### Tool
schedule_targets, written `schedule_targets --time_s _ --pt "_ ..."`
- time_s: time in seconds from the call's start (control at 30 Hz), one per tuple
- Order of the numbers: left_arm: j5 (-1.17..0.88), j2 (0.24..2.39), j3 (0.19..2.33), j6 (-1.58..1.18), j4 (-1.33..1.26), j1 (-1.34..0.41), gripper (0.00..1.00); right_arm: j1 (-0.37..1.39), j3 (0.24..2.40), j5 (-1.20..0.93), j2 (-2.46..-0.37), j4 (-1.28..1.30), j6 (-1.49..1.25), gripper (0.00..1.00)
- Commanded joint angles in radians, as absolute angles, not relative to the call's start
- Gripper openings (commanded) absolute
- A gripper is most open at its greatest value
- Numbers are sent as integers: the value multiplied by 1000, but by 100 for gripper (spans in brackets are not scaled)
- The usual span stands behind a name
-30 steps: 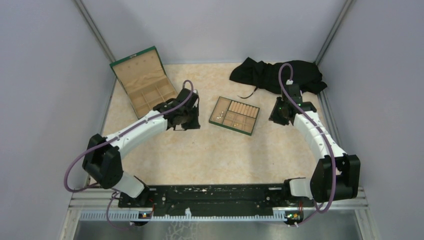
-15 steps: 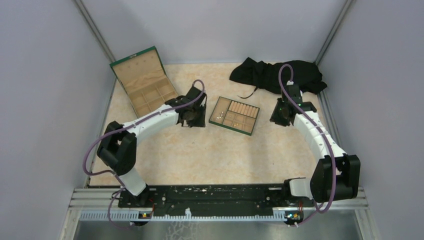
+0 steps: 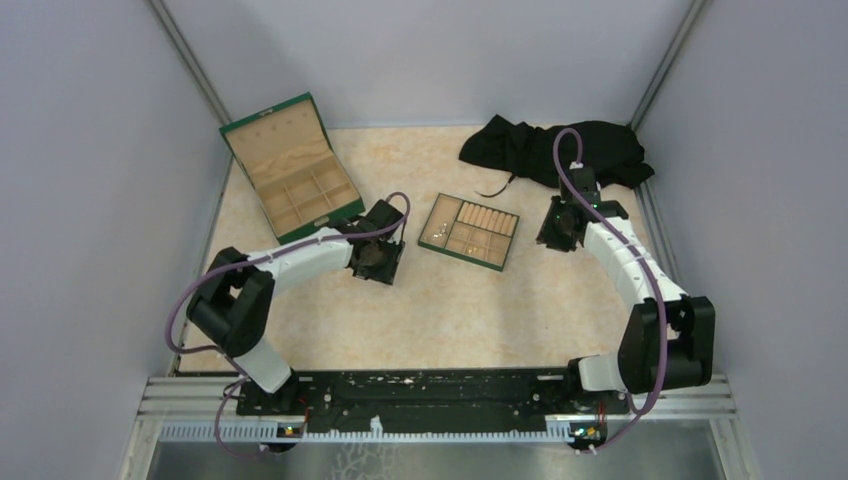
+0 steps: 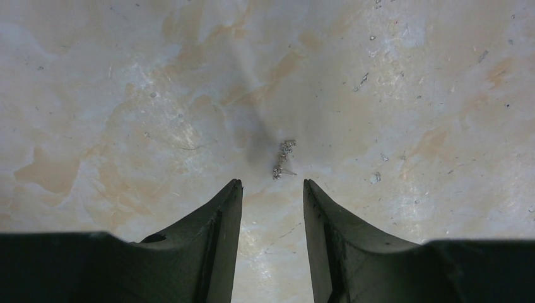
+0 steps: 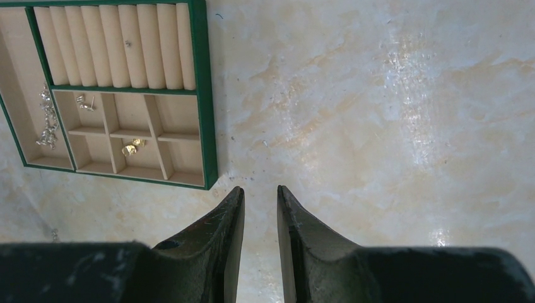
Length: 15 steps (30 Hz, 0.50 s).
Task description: Organize the mixed jewelry
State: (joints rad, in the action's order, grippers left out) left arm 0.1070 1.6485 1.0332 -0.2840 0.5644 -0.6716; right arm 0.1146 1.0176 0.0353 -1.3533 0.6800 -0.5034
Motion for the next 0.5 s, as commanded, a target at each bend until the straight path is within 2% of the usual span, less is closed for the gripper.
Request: schedule_targets --time_s 0.0,0.33,0.47 --pt "84 1682 1028 -246 511 -673 46 109 1081 27 -1351 644 -516 26" --pt "78 1720 1007 -257 463 -672 37 107 1060 31 -1338 642 -527 26" --pt "82 1730 1005 -261 468 -672 30 108 1061 39 -1335 646 -525 26"
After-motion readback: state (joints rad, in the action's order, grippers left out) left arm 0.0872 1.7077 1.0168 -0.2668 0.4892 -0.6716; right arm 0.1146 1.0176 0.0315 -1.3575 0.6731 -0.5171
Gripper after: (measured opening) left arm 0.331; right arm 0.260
